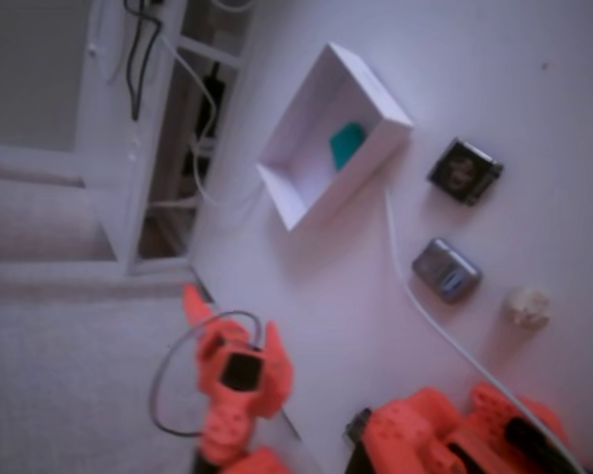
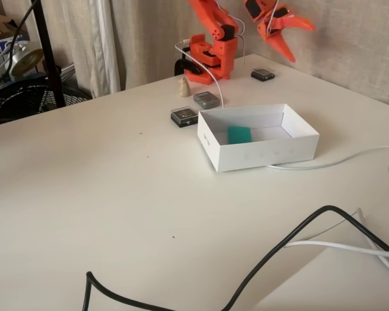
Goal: Grasp the green cube and put it in the bin.
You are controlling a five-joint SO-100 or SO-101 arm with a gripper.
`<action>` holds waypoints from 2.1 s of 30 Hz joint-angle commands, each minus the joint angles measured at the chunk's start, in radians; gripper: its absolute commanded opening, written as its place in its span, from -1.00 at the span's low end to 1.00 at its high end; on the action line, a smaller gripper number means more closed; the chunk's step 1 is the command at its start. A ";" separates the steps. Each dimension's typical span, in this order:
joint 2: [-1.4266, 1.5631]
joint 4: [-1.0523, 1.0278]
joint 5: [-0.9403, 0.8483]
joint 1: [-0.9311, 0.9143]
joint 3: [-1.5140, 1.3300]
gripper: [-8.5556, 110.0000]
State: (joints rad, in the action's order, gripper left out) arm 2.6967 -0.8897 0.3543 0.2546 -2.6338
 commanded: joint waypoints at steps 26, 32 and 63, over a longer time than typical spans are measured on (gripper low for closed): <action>0.612 -0.356 -0.291 -0.092 -0.328 -0.69; 0.612 -0.388 -0.285 -0.097 -0.322 -1.00; 0.612 -0.394 -0.264 -0.126 -0.321 -0.99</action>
State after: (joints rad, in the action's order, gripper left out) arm 3.3027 -1.2793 0.0859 0.1365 -2.9637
